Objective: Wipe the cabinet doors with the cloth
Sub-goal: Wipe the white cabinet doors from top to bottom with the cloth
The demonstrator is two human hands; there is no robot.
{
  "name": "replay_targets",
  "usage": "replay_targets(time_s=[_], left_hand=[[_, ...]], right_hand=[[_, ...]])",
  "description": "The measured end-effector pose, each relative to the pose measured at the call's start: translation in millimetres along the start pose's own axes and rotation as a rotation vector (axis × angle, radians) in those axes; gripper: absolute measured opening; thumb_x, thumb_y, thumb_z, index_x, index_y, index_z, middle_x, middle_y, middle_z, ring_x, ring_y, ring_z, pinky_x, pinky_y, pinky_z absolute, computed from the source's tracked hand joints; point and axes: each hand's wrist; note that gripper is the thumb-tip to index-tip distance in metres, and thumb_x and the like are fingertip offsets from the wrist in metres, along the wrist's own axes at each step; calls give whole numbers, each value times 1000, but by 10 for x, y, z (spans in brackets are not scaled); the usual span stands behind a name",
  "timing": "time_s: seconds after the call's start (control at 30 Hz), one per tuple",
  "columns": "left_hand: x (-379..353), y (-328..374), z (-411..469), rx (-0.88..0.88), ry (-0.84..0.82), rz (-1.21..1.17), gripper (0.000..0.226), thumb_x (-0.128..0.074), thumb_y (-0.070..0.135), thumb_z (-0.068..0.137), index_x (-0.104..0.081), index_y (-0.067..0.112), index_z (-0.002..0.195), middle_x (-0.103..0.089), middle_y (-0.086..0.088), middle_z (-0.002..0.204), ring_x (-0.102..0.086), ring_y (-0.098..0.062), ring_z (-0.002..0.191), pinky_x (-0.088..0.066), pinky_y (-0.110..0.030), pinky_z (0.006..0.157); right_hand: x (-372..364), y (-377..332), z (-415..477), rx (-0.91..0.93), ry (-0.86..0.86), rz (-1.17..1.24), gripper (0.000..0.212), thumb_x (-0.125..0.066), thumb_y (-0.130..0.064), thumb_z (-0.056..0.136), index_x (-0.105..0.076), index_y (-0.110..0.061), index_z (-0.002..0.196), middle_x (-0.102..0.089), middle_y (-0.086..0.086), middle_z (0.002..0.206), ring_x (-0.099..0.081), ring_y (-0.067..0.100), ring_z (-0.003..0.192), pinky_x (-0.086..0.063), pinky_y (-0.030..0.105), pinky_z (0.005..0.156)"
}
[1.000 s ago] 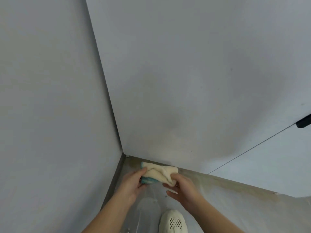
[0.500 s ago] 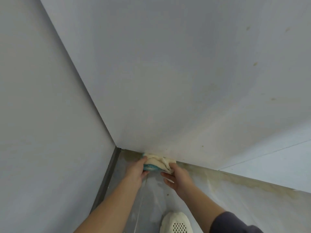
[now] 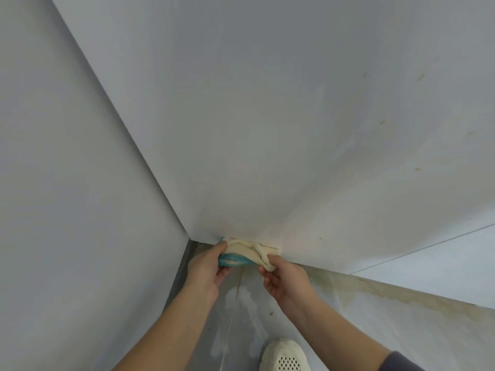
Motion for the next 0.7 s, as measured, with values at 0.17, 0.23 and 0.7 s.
replay_targets(time_s=[0.17, 0.23, 0.7], left_hand=[[-20, 274, -415, -71, -71, -67, 13, -66, 11, 90, -66, 3, 101, -70, -11, 95, -66, -19, 84, -54, -25, 57], [-58, 386, -616, -96, -110, -96, 14, -66, 11, 90, -66, 1, 101, -70, -12, 93, -67, -20, 82, -55, -23, 53], [-503, 1262, -2350, -425, -399, -86, 10, -65, 13, 90, -68, 3, 92, -73, -9, 85, -71, -12, 71, -56, -20, 58]], right_hand=[[-111, -239, -479, 41, -88, 29, 12, -60, -7, 93, -66, 1, 100, -72, 10, 78, -68, 12, 60, -47, 19, 44], [-142, -370, -701, 57, -120, 35, 9, -59, -6, 93, -66, -1, 96, -73, 10, 75, -67, 12, 58, -48, 18, 44], [-279, -1383, -2362, 295, -264, 81, 9, -60, -8, 91, -68, -5, 94, -71, 8, 77, -67, 10, 56, -48, 16, 43]])
Point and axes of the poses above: each hand's wrist, its own z-axis towards the middle knuckle, its own x-axis out of the back of the hand, y = z × x
